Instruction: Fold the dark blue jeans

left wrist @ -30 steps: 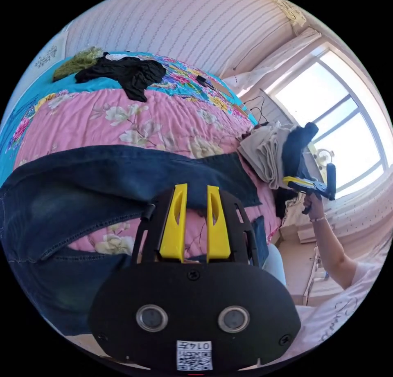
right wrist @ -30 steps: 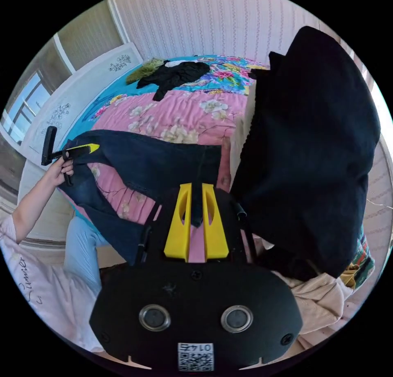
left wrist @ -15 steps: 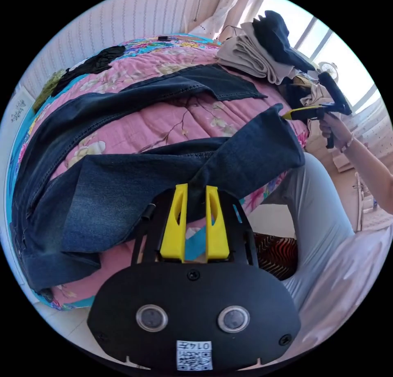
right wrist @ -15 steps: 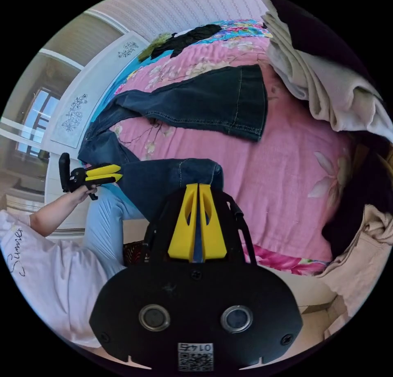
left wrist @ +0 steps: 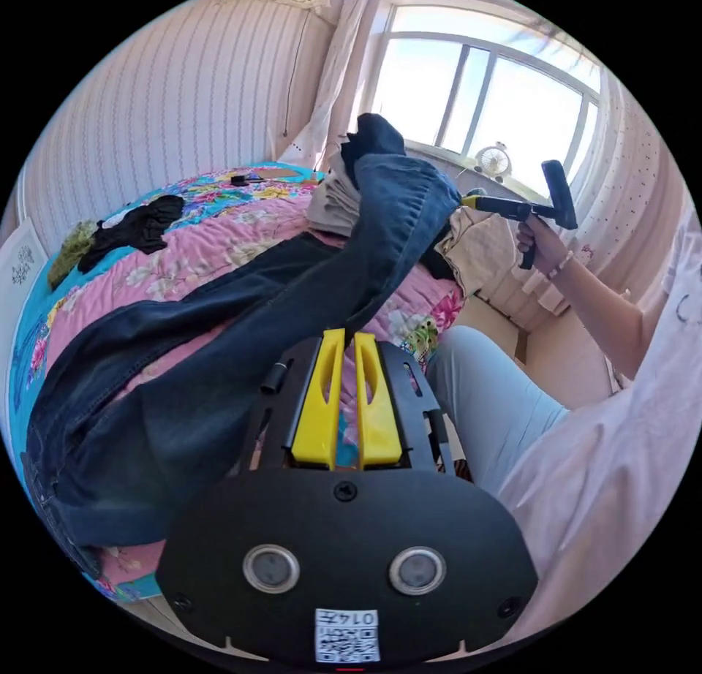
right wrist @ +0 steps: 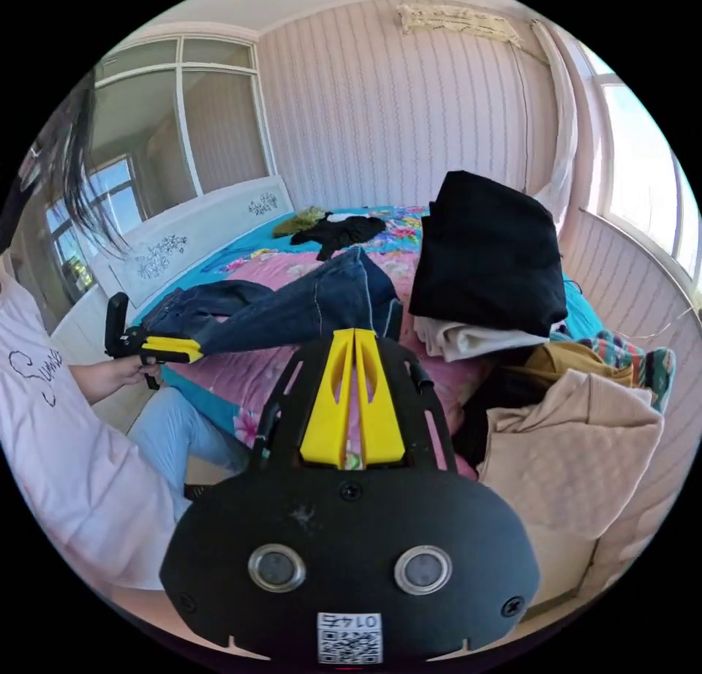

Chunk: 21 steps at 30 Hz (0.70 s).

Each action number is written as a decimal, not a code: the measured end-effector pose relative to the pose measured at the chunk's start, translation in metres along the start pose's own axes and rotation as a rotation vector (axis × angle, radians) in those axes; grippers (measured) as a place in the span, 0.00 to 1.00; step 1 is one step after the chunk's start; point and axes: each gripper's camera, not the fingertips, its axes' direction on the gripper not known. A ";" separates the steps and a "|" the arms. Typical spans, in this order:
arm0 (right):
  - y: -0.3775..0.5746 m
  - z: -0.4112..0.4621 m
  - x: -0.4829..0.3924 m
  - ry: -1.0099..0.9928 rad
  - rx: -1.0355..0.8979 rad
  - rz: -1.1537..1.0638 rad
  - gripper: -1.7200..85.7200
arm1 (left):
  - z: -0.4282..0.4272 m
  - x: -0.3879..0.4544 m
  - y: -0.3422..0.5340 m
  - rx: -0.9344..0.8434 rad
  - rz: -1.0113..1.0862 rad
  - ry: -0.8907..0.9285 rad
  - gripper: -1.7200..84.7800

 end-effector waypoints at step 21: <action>0.109 0.160 0.090 -0.082 -0.435 0.587 0.05 | -0.089 -0.272 0.240 0.254 -1.333 -0.105 0.12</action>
